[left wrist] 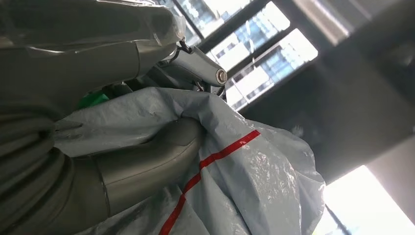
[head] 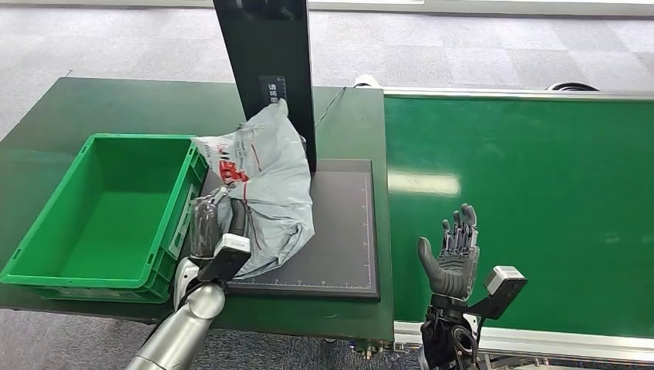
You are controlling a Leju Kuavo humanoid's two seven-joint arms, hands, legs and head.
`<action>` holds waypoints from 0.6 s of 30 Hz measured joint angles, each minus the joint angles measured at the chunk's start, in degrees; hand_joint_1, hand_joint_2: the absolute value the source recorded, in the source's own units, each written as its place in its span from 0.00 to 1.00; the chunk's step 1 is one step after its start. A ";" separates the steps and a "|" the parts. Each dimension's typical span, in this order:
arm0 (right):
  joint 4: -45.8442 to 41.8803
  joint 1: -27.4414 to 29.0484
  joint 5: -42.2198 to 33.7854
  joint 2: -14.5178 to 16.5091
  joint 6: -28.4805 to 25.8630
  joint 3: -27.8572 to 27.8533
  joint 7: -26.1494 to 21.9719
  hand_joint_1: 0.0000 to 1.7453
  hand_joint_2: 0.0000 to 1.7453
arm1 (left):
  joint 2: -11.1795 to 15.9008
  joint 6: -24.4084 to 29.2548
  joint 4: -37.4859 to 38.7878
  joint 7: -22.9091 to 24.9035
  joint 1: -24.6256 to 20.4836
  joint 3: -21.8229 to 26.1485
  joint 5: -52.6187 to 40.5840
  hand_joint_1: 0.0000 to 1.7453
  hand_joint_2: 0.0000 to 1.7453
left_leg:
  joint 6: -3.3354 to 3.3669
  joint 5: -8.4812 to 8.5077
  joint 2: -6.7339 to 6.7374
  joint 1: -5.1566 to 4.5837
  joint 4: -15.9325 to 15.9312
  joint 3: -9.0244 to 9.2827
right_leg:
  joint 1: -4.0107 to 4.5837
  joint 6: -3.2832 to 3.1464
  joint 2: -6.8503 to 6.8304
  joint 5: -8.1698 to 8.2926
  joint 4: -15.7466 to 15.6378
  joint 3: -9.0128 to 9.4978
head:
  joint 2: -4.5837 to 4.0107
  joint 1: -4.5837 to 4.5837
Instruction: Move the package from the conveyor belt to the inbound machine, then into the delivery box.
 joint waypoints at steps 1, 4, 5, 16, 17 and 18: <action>0.10 -0.05 0.00 0.00 0.00 -0.02 0.00 0.00 1.00 | 0.42 0.55 -2.72 -0.18 1.49 0.64 0.27 1.00 1.00 | 0.00 0.00 0.00 0.00 0.00 -0.01 | 0.00 0.00 0.00 0.00 0.00 -0.02 | 0.00 0.00; 0.39 -0.20 0.00 0.00 0.01 -0.13 -0.01 0.00 1.00 | 1.37 1.58 -10.55 -0.30 6.03 2.51 0.44 1.00 1.00 | 0.00 0.00 -0.01 0.00 0.00 -0.07 | 0.00 0.00 0.00 -0.02 0.00 -0.08 | 0.01 0.01; 0.49 -0.26 0.02 0.00 0.08 -0.17 -0.01 0.00 1.00 | 1.59 1.83 -12.97 -0.22 7.32 3.18 0.38 1.00 1.00 | 0.00 0.00 -0.01 0.00 0.00 -0.09 | 0.00 0.00 0.00 -0.02 0.00 -0.10 | 0.01 0.01; 1.78 -1.15 1.24 0.00 1.46 -0.66 -0.01 0.00 1.00 | 3.55 2.75 -27.55 5.57 10.19 14.65 -6.92 1.00 1.00 | -0.01 0.03 -0.03 0.01 0.00 -0.06 | 0.01 -0.01 -0.01 0.00 0.00 -0.05 | 0.00 0.00; 1.89 -1.22 1.26 0.00 1.60 -0.67 -0.01 0.00 1.00 | 3.77 2.69 -27.77 6.35 10.24 15.94 -8.28 1.00 1.00 | -0.01 0.03 -0.03 0.01 0.00 -0.06 | 0.01 -0.01 -0.01 0.00 0.00 -0.05 | 0.00 0.01; 1.98 -1.26 1.28 0.00 1.71 -0.68 -0.01 0.00 1.00 | 4.03 2.54 -27.89 7.09 10.30 17.26 -9.52 1.00 1.00 | -0.01 0.03 -0.02 0.01 0.00 -0.06 | 0.01 -0.01 -0.01 0.00 0.00 -0.06 | 0.00 0.01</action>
